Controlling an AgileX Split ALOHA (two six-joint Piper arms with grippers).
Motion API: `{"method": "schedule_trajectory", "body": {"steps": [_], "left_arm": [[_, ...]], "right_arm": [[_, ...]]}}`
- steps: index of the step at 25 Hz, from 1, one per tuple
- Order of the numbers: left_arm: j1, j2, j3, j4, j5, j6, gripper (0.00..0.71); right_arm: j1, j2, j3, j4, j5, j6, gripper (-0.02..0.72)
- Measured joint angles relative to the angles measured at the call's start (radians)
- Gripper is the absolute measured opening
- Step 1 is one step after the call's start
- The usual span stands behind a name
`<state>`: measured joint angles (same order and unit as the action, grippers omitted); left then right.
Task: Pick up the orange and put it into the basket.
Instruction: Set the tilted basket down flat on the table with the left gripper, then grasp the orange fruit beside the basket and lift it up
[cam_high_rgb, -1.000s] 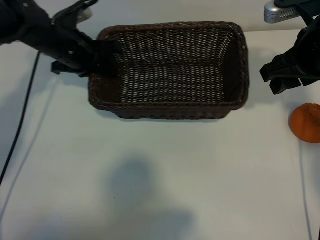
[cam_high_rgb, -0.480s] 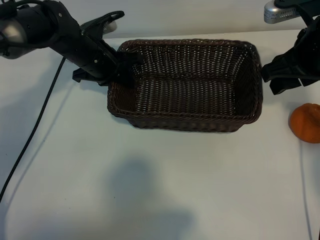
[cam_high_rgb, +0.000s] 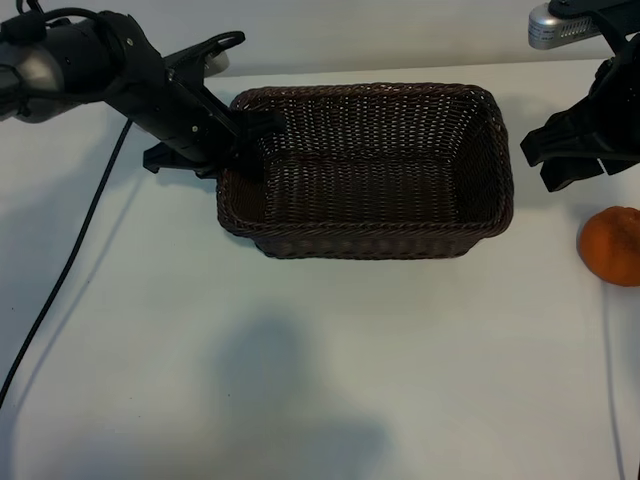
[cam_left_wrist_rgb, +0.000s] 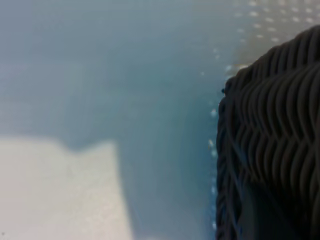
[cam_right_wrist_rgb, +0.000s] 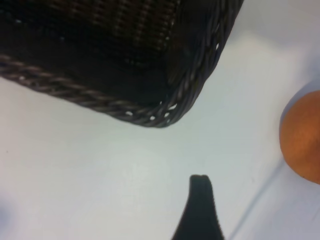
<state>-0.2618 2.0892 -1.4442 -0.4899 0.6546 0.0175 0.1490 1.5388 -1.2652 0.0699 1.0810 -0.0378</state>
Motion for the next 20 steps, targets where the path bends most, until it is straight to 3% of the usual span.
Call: {"method": "schedule_trajectory", "body": {"steps": [14,16,20], "left_arm": [[0.0,0.013,0.009,-0.027,-0.006,0.0,0.169],[0.0,0.013,0.009,-0.027,-0.002,0.0,0.214],[0.0,0.009,0.009,-0.04,0.007,0.0,0.456]], "right_arm": [[0.0,0.0,0.0,0.0,0.001,0.0,0.548],[0.0,0.0,0.0,0.0,0.001,0.0,0.548],[0.0,0.0,0.0,0.0,0.001,0.0,0.548]]}}
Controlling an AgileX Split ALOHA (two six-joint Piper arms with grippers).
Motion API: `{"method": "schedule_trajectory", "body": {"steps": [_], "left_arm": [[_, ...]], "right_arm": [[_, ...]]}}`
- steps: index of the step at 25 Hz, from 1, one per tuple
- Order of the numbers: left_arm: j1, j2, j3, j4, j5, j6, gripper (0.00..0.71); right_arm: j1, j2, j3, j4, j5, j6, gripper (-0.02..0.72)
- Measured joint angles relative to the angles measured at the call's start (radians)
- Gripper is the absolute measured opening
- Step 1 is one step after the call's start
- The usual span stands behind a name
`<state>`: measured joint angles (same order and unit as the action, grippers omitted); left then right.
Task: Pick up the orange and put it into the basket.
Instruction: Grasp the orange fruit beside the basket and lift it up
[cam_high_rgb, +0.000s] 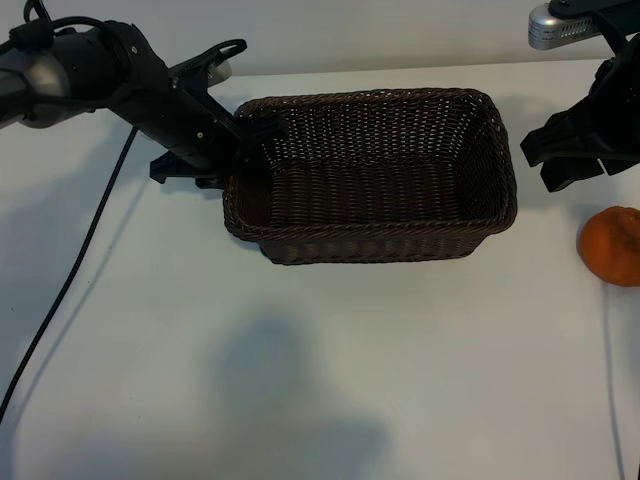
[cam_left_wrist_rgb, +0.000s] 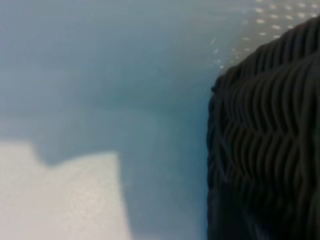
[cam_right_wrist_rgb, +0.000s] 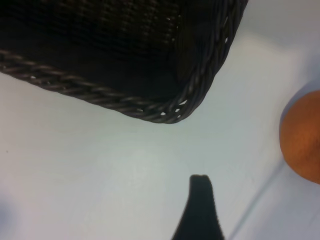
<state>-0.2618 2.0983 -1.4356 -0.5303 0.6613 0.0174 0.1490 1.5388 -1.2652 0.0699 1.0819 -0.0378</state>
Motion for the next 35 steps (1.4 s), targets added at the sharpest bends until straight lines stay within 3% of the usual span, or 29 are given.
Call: {"method": "schedule_trajectory", "body": {"steps": [2,5,17,22,26,35], "left_arm": [[0.0,-0.013,0.0,0.004,0.005,0.0,0.578],[0.0,-0.056,0.0,0.034,0.012,-0.003,0.665],[0.0,-0.295,-0.005,0.207,0.051,-0.044,0.642],[0.017,-0.307,-0.086,0.288,0.174,-0.047,0.632],[0.099,-0.341,-0.124,0.316,0.27,-0.017,0.621],[0.422,-0.515,-0.132,0.328,0.398,0.096,0.599]], "right_arm": [[0.0,0.0,0.0,0.0,0.001,0.0,0.547],[0.0,0.0,0.0,0.0,0.001,0.0,0.547],[0.0,0.0,0.0,0.0,0.004,0.0,0.547],[0.0,0.0,0.0,0.0,0.005,0.0,0.547],[0.0,0.0,0.0,0.0,0.008,0.0,0.547],[0.0,0.0,0.0,0.0,0.008,0.0,0.547]]}}
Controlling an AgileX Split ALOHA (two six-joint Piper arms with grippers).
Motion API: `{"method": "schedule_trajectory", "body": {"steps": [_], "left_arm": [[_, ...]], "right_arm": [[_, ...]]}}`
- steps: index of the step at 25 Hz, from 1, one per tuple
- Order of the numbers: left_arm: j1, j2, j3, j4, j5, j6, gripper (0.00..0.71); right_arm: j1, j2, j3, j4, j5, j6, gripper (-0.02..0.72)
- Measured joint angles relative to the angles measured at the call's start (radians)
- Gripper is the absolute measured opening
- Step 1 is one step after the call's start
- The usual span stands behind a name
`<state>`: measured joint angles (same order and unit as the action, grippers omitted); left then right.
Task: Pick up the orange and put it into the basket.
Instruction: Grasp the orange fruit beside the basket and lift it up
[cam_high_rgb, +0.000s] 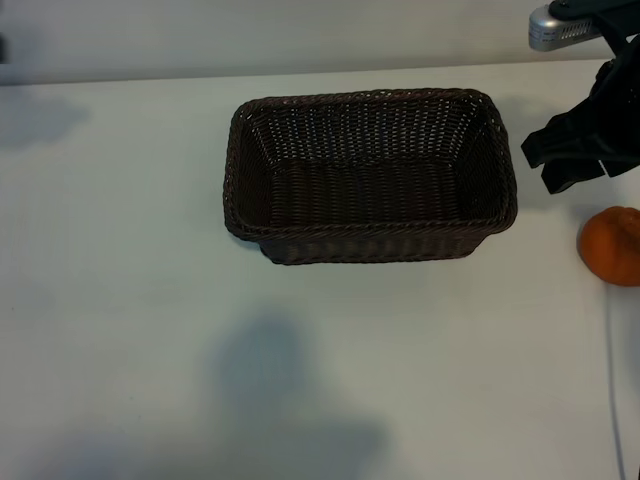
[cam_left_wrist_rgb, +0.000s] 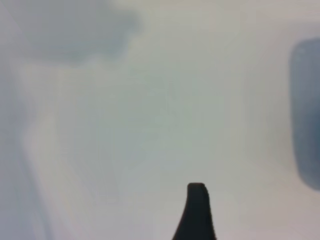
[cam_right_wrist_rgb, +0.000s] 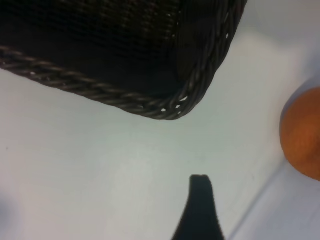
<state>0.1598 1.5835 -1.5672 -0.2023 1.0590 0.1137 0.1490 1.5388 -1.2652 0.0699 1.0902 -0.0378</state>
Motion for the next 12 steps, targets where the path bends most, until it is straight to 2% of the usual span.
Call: {"method": "schedule_trajectory", "body": {"steps": [4,8,12], "left_arm": [[0.076,-0.06,0.0,0.0,0.012,0.009,0.597],[0.085,-0.148,0.0,-0.034,0.041,0.036,0.596],[0.085,-0.258,0.0,-0.151,0.062,0.102,0.596]], "right_arm": [[0.0,0.0,0.0,0.0,0.0,0.0,0.547],[0.0,0.0,0.0,0.0,0.0,0.0,0.547],[0.0,0.0,0.0,0.0,-0.001,-0.001,0.547]]}}
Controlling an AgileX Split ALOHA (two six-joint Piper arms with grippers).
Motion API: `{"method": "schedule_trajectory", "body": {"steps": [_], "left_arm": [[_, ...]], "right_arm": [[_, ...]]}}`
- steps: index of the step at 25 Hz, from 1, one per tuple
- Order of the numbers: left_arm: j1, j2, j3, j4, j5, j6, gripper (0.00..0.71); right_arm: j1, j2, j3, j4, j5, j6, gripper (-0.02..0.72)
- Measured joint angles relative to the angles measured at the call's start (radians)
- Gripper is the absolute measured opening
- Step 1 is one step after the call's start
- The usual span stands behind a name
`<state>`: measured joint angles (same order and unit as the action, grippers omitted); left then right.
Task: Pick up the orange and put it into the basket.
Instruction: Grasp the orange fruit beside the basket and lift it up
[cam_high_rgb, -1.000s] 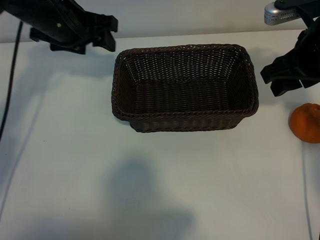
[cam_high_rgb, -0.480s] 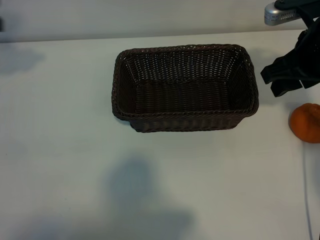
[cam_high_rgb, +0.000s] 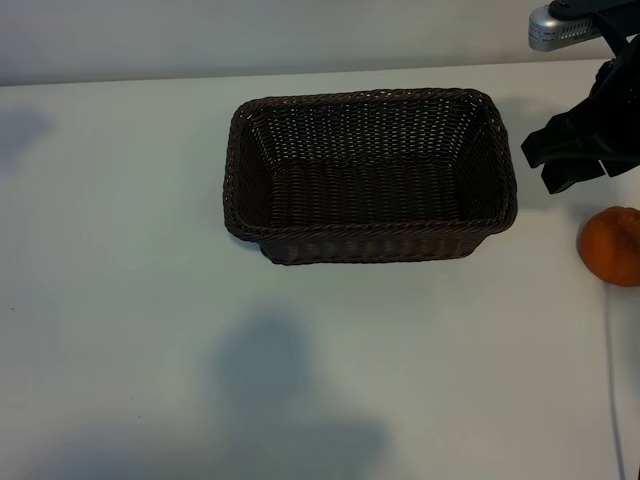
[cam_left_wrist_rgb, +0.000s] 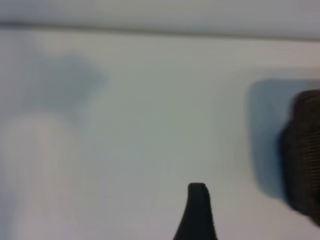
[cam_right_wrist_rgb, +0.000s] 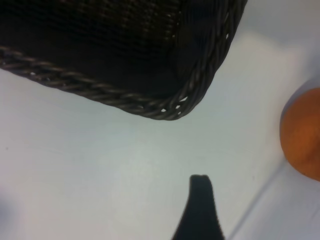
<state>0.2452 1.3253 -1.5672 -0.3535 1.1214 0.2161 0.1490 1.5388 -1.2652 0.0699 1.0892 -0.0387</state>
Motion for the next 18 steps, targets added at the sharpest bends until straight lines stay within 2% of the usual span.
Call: {"method": "schedule_trajectory", "body": {"steps": [3,9,14,18], "left_arm": [[0.0,-0.086,0.0,-0.044,0.02,0.029,0.596],[0.0,-0.258,0.022,-0.041,0.043,0.038,0.596],[-0.005,-0.467,0.212,0.038,-0.043,0.038,0.596],[-0.069,-0.617,0.412,0.071,-0.118,0.038,0.596]], "right_arm": [[0.0,0.0,0.0,0.0,0.0,0.0,0.547],[0.0,0.0,0.0,0.0,-0.001,0.0,0.547],[0.0,0.0,0.0,0.0,-0.001,0.0,0.547],[0.0,0.0,0.0,0.0,-0.001,0.0,0.547]]}}
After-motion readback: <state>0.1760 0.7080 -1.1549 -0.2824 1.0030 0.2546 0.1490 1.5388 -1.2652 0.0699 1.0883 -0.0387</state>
